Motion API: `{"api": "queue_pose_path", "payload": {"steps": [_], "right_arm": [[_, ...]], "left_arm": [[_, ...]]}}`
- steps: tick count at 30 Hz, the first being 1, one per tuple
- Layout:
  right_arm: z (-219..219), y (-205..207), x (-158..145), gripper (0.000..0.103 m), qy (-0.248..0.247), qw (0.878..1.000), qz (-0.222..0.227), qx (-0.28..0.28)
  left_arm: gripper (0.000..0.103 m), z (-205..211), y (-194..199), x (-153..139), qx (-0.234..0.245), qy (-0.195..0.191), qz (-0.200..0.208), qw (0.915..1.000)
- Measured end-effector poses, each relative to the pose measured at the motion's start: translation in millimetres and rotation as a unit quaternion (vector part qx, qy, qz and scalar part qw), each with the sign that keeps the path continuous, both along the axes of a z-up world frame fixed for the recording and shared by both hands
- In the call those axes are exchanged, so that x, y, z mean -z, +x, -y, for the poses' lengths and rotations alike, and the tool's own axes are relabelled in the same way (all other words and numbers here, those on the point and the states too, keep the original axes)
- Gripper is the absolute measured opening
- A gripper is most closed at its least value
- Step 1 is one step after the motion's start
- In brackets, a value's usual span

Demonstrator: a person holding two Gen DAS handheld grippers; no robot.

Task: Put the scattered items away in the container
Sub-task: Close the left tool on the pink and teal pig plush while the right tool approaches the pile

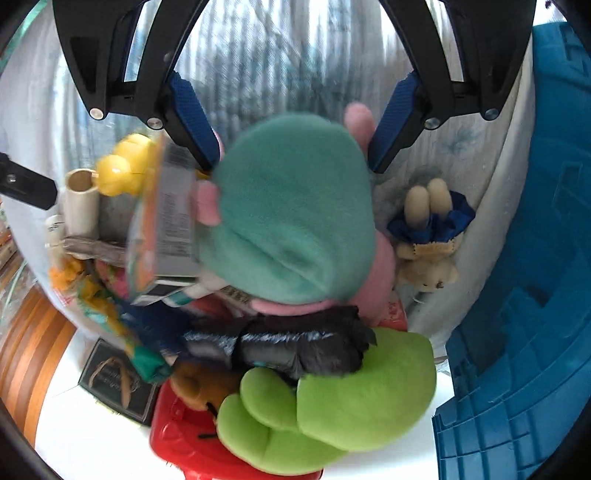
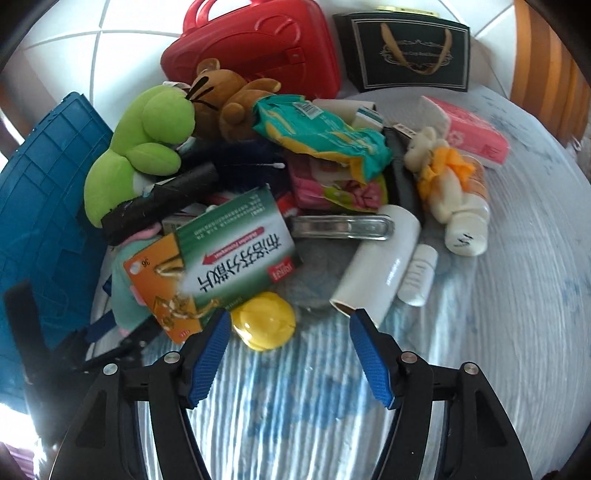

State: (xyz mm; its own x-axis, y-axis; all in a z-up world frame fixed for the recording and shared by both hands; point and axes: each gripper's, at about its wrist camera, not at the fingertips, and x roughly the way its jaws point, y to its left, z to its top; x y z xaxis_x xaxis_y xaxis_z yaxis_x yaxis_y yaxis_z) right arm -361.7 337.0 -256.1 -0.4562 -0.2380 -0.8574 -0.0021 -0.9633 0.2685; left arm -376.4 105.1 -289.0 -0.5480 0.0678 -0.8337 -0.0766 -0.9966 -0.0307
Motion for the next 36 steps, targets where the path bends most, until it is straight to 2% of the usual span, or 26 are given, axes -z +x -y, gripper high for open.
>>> {"api": "queue_pose_path", "payload": {"steps": [2, 5, 8, 10, 12, 17, 18, 19, 21, 23, 25, 30, 32, 33, 35, 36], "right_arm": [[4, -7, 5, 0.071, 0.003, 1.0, 0.006, -0.006], [10, -16, 18, 0.071, 0.003, 1.0, 0.022, -0.013], [20, -17, 23, 0.071, 0.002, 0.999, 0.027, -0.024], [32, -17, 16, 0.071, 0.006, 0.999, 0.012, -0.041], [46, -17, 5, 0.071, 0.015, 0.998, -0.006, -0.063], [84, -17, -8, 0.07, 0.016, 0.993, -0.019, -0.114], [91, -15, -8, 0.07, 0.016, 0.992, -0.019, -0.12], [94, -14, -8, 0.07, 0.016, 0.992, -0.019, -0.123], [95, -13, -7, 0.07, 0.018, 0.993, -0.017, -0.118], [95, -11, -5, 0.07, 0.02, 0.994, -0.012, -0.109], [89, -10, -4, 0.07, 0.023, 0.995, -0.008, -0.095], [74, -12, -7, 0.072, 0.025, 0.998, 0.001, -0.058], [75, -15, -9, 0.082, 0.032, 0.998, -0.002, -0.054], [78, -16, -9, 0.085, 0.036, 0.998, -0.004, -0.053], [83, -18, -4, 0.085, 0.044, 0.998, -0.006, -0.052], [86, -18, -1, 0.085, 0.047, 0.998, -0.005, -0.051]], "left_arm": [[0.069, 4, -2, 0, 0.019, 0.014, 0.009, 0.9997], [0.063, 17, 5, -3, 0.025, -0.006, 0.005, 0.9997], [0.056, 43, 14, 2, -0.004, -0.034, 0.016, 0.9993], [0.04, 59, 19, 5, -0.028, -0.053, 0.026, 0.9978], [0.036, 76, 23, 8, -0.053, -0.065, 0.034, 0.9959], [0.036, 93, 39, -15, -0.06, -0.004, 0.017, 0.9981], [0.044, 92, 42, -24, -0.054, 0.006, 0.007, 0.9985], [0.061, 92, 44, -31, -0.052, 0.012, -0.001, 0.9986], [0.083, 89, 44, -45, -0.052, 0.018, -0.022, 0.9982], [0.084, 83, 39, -50, -0.051, 0.019, -0.036, 0.9979], [0.085, 75, 23, -48, -0.045, 0.006, -0.031, 0.9985], [0.085, 54, -10, -24, -0.044, -0.016, 0.032, 0.9984], [0.093, 49, -19, -14, -0.039, -0.014, 0.045, 0.9981], [0.101, 47, -22, -10, -0.038, -0.015, 0.041, 0.9983], [0.103, 45, -27, -3, -0.026, -0.006, 0.035, 0.999], [0.098, 45, -28, 0, -0.022, 0.007, 0.035, 0.9991]]}}
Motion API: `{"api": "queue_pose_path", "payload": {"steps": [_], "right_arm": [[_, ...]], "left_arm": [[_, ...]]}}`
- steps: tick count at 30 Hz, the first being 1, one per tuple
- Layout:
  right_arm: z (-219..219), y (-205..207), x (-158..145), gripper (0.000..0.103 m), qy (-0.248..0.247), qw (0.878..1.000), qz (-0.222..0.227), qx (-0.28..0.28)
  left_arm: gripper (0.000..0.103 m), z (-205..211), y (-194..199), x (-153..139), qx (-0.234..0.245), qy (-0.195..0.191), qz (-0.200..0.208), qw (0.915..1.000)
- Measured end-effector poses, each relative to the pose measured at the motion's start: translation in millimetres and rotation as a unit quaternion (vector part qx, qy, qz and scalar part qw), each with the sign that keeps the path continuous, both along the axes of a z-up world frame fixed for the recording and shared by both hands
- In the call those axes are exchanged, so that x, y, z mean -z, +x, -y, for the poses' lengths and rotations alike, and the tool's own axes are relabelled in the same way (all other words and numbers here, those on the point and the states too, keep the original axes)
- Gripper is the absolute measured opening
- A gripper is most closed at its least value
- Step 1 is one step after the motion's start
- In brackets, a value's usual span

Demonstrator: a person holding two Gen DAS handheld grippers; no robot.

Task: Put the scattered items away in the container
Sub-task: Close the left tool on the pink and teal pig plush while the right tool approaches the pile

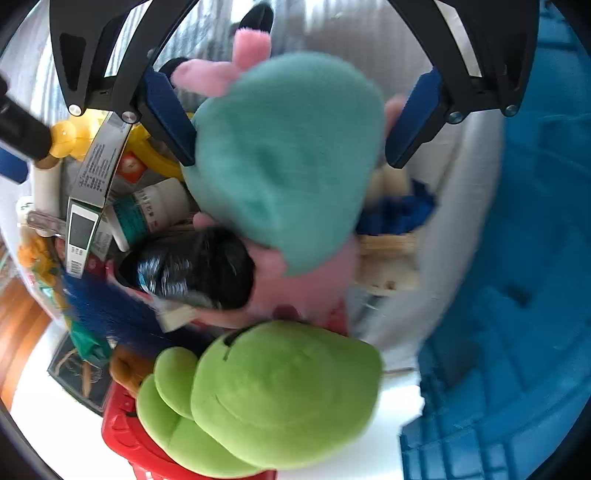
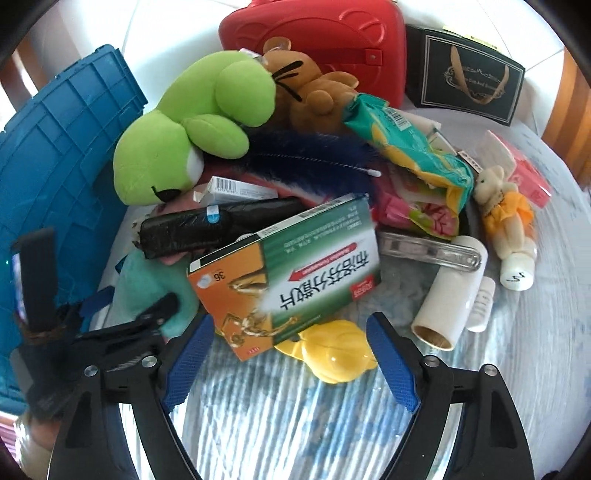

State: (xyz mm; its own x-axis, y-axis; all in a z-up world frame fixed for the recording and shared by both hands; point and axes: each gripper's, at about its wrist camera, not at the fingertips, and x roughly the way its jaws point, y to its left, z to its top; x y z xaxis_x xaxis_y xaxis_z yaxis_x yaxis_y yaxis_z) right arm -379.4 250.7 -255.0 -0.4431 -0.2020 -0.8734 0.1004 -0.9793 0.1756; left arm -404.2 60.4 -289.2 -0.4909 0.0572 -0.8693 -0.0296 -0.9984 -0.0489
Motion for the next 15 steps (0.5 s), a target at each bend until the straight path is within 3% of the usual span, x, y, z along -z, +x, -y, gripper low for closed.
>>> {"api": "queue_pose_path", "payload": {"steps": [1, 4, 7, 10, 15], "right_arm": [[4, 0, 4, 0.085, 0.004, 1.0, 0.002, -0.001], [16, 0, 13, 0.085, 0.018, 1.0, 0.004, -0.006], [20, -1, 17, 0.085, 0.015, 1.0, 0.001, -0.004], [20, -1, 19, 0.085, 0.005, 1.0, 0.006, -0.006], [18, -1, -4, 0.085, -0.028, 0.999, -0.026, 0.0]], "left_arm": [[0.089, -1, 2, 0, 0.004, 0.01, -0.003, 0.9999], [0.081, -8, 17, -6, 0.011, -0.008, -0.023, 0.9997], [0.081, 2, 25, -6, -0.006, 0.02, -0.016, 0.9997], [0.08, 1, 30, -10, 0.0, 0.015, -0.013, 0.9998], [0.08, 2, 44, -14, 0.002, 0.004, -0.015, 0.9999]]}}
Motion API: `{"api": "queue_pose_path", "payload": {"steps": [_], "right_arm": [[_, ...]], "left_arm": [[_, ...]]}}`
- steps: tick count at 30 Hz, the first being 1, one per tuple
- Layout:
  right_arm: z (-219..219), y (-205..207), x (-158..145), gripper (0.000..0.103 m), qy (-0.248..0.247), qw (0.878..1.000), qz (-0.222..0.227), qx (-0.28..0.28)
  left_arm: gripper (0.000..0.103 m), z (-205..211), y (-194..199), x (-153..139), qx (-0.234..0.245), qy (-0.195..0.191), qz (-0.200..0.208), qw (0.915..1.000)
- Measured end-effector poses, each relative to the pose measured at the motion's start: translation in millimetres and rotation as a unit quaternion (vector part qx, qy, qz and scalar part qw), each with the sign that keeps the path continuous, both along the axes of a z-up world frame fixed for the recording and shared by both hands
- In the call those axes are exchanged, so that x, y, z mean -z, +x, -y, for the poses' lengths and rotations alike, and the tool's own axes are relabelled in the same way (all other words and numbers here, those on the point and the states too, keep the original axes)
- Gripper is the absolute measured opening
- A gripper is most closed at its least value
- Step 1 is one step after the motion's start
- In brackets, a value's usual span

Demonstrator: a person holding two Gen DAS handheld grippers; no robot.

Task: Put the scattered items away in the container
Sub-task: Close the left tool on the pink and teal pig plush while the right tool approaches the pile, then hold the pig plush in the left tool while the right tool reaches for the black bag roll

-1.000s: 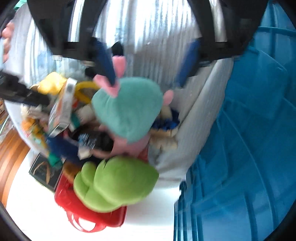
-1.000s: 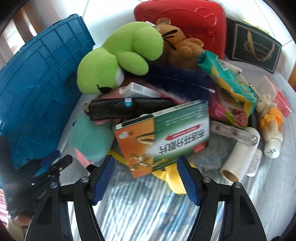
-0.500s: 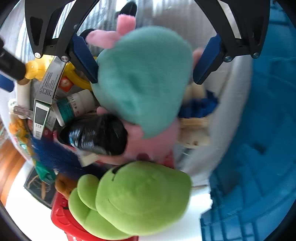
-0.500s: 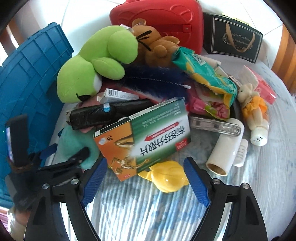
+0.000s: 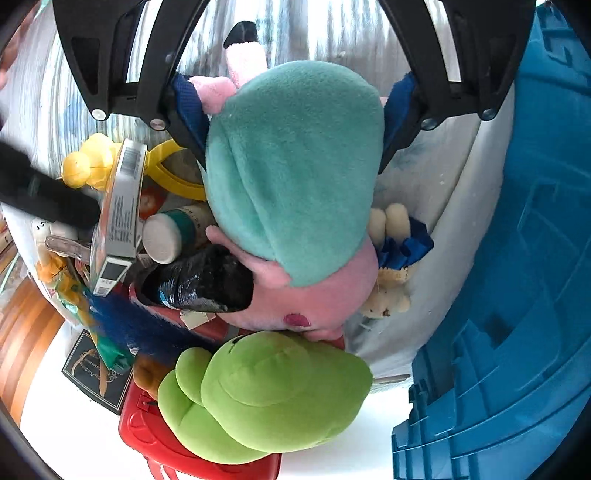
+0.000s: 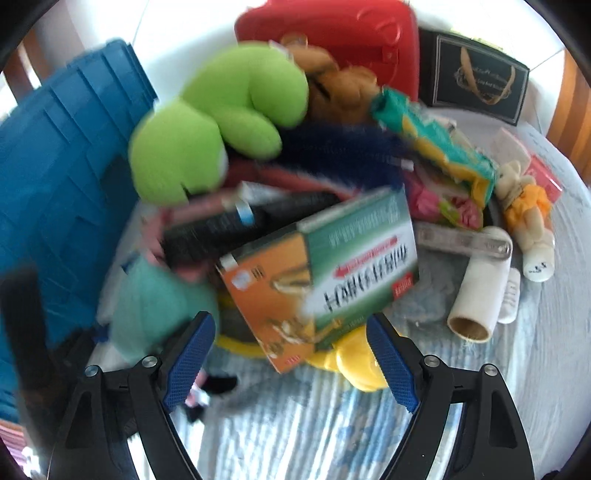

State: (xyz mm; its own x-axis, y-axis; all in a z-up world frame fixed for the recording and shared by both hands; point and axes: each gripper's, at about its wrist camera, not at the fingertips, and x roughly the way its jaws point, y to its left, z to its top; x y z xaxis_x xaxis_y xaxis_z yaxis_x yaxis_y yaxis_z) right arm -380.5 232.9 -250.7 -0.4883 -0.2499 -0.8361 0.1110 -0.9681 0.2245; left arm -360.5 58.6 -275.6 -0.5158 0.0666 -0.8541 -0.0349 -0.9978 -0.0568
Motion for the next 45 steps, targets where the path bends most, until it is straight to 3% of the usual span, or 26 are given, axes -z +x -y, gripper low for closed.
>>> {"api": "queue_pose_path", "payload": {"steps": [3, 7, 11, 13, 17, 20, 23, 27, 30, 36, 42, 45], "right_arm": [[13, -9, -2, 0.086, 0.009, 1.0, -0.002, -0.008], [17, -21, 24, 0.086, 0.058, 0.998, 0.029, 0.015], [-18, -13, 30, 0.083, 0.053, 0.996, 0.042, 0.053], [-33, -3, 24, 0.074, 0.052, 0.996, 0.041, 0.054], [-65, 20, 27, 0.069, 0.054, 0.993, 0.056, 0.084], [-87, 35, 35, 0.068, 0.069, 0.988, 0.077, 0.112], [-95, 41, 30, 0.069, 0.063, 0.99, 0.076, 0.106], [-89, 39, 16, 0.083, 0.034, 0.994, 0.055, 0.088], [-82, 28, 15, 0.083, 0.016, 0.994, 0.058, 0.091], [-81, -10, 39, 0.085, -0.02, 0.989, 0.099, 0.105], [-88, -29, 73, 0.1, -0.025, 0.981, 0.15, 0.119], [-91, -35, 74, 0.103, -0.032, 0.982, 0.14, 0.126]], "left_arm": [[0.08, -3, 0, -1, 0.0, -0.007, -0.003, 1.0], [0.08, -2, -4, -2, 0.002, -0.002, -0.001, 1.0], [0.08, -7, 17, 0, 0.011, -0.002, -0.008, 0.9999], [0.078, -9, 20, 0, 0.017, 0.003, -0.01, 0.9998], [0.077, -11, 19, -6, 0.032, 0.023, -0.013, 0.9991], [0.079, -3, 13, -4, 0.026, 0.033, 0.013, 0.999], [0.081, 11, 9, -9, -0.005, 0.055, 0.034, 0.9979], [0.084, 11, 10, -23, -0.014, 0.045, 0.016, 0.9988], [0.1, 5, -6, -19, -0.015, 0.023, 0.026, 0.9993], [0.1, -3, -41, 18, -0.015, 0.012, 0.112, 0.9935], [0.099, -3, -58, 34, -0.016, 0.004, 0.121, 0.9925], [0.091, -2, -61, 32, -0.004, 0.0, 0.108, 0.9942]]}}
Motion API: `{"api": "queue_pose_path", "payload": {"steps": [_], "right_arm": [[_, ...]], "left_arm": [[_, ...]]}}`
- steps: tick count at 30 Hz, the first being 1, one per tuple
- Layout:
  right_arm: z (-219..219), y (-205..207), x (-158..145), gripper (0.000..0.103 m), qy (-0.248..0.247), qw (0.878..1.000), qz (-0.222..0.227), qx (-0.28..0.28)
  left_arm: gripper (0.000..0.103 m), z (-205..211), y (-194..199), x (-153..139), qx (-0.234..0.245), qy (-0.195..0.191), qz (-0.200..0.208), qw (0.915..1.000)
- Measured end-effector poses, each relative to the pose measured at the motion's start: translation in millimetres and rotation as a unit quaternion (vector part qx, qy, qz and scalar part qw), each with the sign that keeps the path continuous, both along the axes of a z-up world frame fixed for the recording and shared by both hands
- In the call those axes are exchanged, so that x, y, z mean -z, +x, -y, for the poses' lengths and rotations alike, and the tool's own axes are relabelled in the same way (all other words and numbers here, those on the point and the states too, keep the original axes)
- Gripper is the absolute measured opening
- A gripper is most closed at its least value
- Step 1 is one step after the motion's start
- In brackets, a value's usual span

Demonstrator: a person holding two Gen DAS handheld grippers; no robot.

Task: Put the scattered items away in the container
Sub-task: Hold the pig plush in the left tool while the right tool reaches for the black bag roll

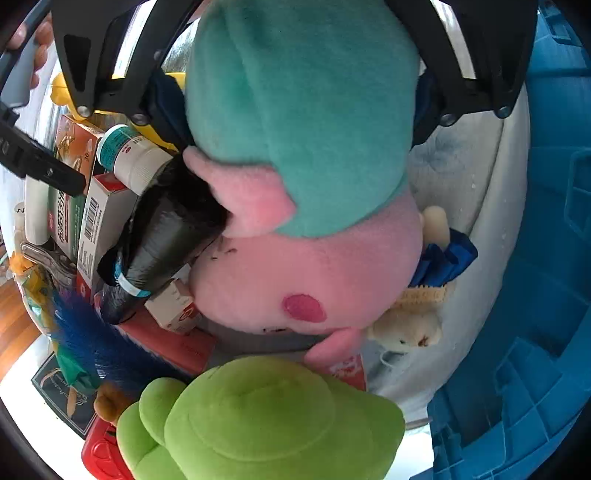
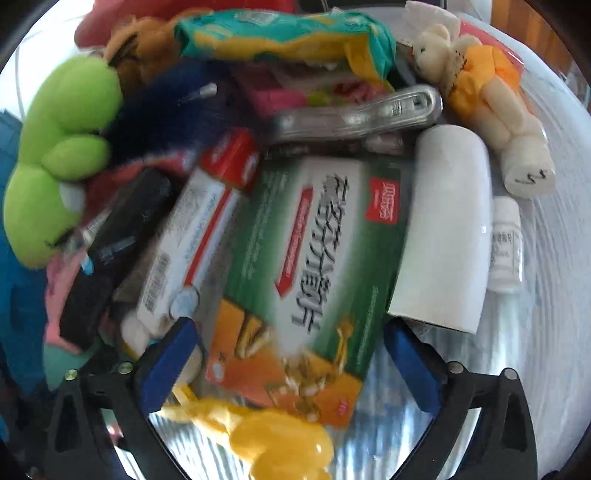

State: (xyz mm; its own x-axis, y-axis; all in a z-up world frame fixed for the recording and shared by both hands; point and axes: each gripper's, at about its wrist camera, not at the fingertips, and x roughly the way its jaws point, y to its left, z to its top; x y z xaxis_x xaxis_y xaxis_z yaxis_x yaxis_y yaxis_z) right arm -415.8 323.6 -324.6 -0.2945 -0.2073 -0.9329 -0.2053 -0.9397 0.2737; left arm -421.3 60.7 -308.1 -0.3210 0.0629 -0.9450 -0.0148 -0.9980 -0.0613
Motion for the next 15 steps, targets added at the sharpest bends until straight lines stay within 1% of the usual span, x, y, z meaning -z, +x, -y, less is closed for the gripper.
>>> {"api": "queue_pose_path", "payload": {"steps": [2, 3, 4, 5, 6, 7, 8, 10, 11, 13, 15], "right_arm": [[5, -4, -1, 0.101, 0.023, 1.0, 0.004, -0.012], [9, -4, -2, 0.09, 0.041, 0.999, 0.004, -0.02], [11, -3, -4, 0.089, 0.048, 0.999, 0.001, -0.025], [12, -1, -6, 0.087, 0.051, 0.998, -0.001, -0.024], [11, 2, -10, 0.078, 0.055, 0.998, -0.004, -0.022], [9, 5, -14, 0.067, 0.058, 0.998, -0.007, -0.02], [7, 10, -18, 0.061, 0.058, 0.998, -0.011, -0.019], [2, 18, -24, 0.042, 0.057, 0.998, -0.012, -0.023], [0, 24, -25, 0.041, 0.054, 0.998, -0.008, -0.025], [-5, 37, -25, 0.041, 0.047, 0.998, 0.002, -0.029], [-8, 50, -27, 0.041, 0.031, 0.999, -0.001, -0.029]], "left_arm": [[0.088, 0, 1, -2, 0.003, -0.005, -0.007, 1.0], [0.085, 0, 3, -3, 0.004, -0.006, -0.011, 0.9999], [0.083, 1, 4, -5, 0.003, -0.006, -0.014, 0.9999], [0.082, 3, 6, -8, 0.003, -0.006, -0.016, 0.9999], [0.081, 4, 9, -10, 0.002, -0.005, -0.018, 0.9998], [0.081, 6, 12, -14, 0.001, -0.001, -0.021, 0.9998], [0.081, 8, 16, -18, 0.002, 0.002, -0.024, 0.9997], [0.08, 10, 27, -26, 0.006, 0.005, -0.032, 0.9994], [0.08, 11, 33, -30, 0.009, 0.005, -0.036, 0.9993], [0.08, 14, 44, -35, 0.013, 0.008, -0.039, 0.9991], [0.08, 18, 55, -41, 0.012, 0.012, -0.047, 0.9988]]}}
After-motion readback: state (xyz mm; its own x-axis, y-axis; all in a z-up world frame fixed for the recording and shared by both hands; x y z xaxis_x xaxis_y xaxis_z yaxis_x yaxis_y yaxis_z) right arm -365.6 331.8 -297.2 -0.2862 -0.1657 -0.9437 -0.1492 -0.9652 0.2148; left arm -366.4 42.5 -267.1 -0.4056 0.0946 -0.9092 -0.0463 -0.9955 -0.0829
